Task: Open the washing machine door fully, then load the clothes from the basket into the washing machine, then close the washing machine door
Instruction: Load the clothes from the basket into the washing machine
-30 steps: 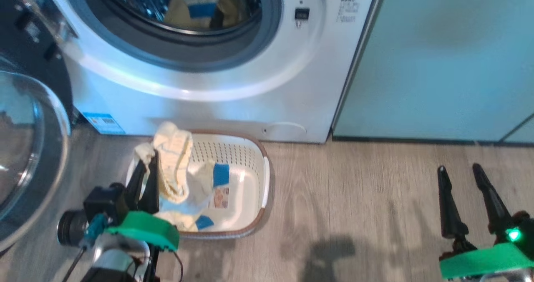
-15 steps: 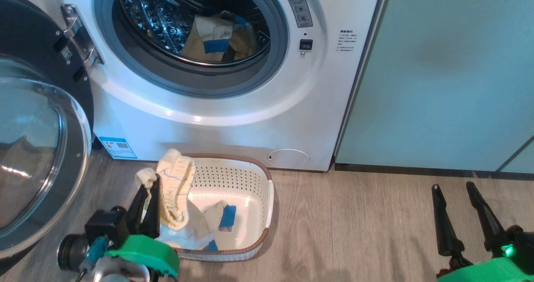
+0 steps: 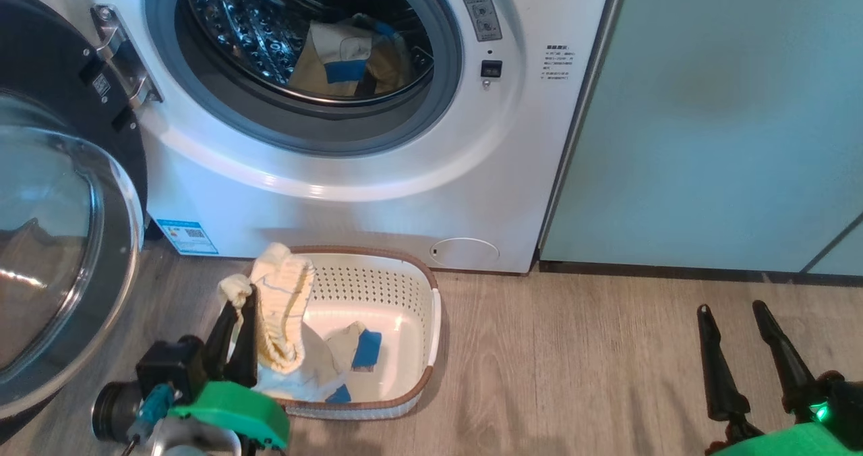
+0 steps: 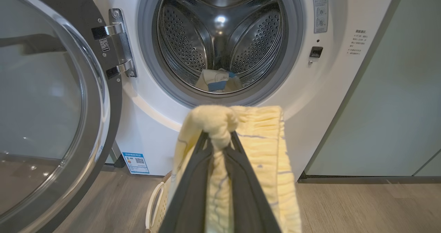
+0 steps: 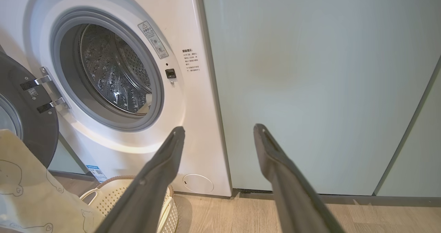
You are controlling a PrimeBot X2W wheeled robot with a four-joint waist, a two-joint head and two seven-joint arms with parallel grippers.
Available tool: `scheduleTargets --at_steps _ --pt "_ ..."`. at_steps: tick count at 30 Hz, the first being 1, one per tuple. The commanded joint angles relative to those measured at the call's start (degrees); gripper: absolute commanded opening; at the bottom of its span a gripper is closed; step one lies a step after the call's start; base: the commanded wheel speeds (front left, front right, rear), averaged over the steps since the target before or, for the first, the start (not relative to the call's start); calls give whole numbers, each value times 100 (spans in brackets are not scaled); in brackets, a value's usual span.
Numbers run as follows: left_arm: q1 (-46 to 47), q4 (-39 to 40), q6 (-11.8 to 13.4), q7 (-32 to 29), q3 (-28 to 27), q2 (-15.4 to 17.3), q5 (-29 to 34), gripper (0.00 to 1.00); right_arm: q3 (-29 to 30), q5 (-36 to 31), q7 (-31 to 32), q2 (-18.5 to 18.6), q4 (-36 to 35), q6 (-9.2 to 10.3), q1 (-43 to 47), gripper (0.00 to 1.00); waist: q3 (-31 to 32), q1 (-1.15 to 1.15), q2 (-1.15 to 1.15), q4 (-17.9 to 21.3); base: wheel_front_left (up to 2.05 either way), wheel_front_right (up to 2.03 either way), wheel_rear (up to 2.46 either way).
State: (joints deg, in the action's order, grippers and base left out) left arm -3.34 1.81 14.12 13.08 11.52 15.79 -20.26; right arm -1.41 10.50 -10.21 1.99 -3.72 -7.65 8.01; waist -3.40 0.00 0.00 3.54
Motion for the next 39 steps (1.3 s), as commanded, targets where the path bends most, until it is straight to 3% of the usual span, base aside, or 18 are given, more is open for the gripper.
scheduleTargets --at_steps 1,12,23,34,39 --pt "260 223 22 28 -198 150 0 0 -98 -20 5 88 -196 16 -136 100 -8 0 0 -10 0 0 0" --pt "623 141 -13 17 -160 153 -17 0 -127 19 -36 88 -221 16 -210 100 -262 0 0 57 0 0 0" --pt "1625 -361 -176 -269 -360 376 -216 0 -215 285 -267 88 -82 16 -479 100 -1016 0 0 731 0 0 0" --pt "2947 -991 -289 -527 -770 881 -365 0 -294 714 -466 88 149 16 -897 100 -2073 0 0 1481 0 0 0" --pt "3696 -1200 -447 -1029 -901 1296 -480 0 -275 1010 -476 88 84 16 -1094 100 -2570 0 0 1719 0 0 0"
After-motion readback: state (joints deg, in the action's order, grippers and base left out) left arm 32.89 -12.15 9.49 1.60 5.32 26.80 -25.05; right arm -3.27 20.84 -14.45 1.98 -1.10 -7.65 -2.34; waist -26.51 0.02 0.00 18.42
